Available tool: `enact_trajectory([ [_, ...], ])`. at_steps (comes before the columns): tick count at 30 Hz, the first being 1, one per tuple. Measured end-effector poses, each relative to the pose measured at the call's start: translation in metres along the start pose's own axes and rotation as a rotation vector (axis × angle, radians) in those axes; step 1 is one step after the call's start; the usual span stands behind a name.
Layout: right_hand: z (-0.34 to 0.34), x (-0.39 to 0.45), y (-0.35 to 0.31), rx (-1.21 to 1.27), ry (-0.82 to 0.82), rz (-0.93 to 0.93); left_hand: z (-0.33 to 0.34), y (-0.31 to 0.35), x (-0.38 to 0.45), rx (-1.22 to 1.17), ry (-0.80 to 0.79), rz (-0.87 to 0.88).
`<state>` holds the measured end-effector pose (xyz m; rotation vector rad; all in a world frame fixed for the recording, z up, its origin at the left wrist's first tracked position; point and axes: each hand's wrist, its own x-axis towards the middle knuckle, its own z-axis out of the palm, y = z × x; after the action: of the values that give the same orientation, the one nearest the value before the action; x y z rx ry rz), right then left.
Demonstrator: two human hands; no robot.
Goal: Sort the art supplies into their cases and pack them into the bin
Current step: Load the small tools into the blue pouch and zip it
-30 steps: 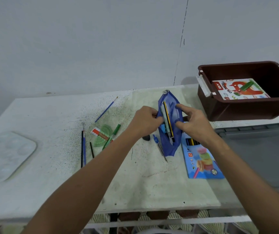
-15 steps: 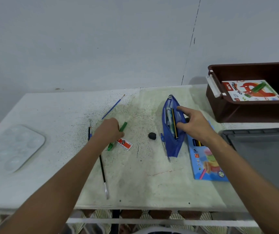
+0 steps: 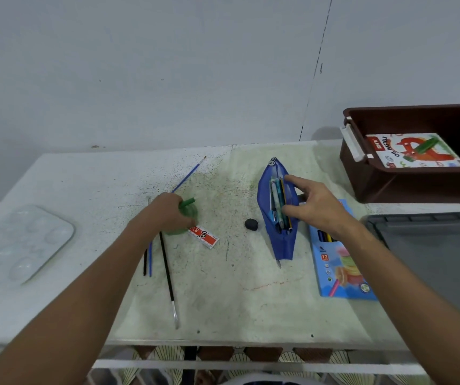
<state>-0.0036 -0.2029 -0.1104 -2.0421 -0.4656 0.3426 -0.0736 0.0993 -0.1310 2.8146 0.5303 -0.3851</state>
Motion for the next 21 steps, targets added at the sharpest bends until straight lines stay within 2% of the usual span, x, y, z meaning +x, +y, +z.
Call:
enact_trajectory([
  [8,0.003,0.002,0.004,0.005,-0.02,0.007,0.007,0.0,-0.005,-0.159,0.079,-0.071],
  [15,0.002,0.0,0.002,0.036,-0.017,0.011,0.0,0.015,-0.014,-0.12,0.288,0.04],
  [17,0.001,-0.001,0.002,0.033,-0.022,0.008,-0.012,0.032,-0.017,-0.226,0.343,0.056],
  [19,0.0,-0.001,0.002,0.031,-0.033,0.004,-0.027,0.057,-0.021,-0.438,0.403,0.069],
  [21,0.0,-0.002,0.001,0.031,-0.041,0.001,-0.041,0.086,-0.024,-0.65,0.377,0.099],
])
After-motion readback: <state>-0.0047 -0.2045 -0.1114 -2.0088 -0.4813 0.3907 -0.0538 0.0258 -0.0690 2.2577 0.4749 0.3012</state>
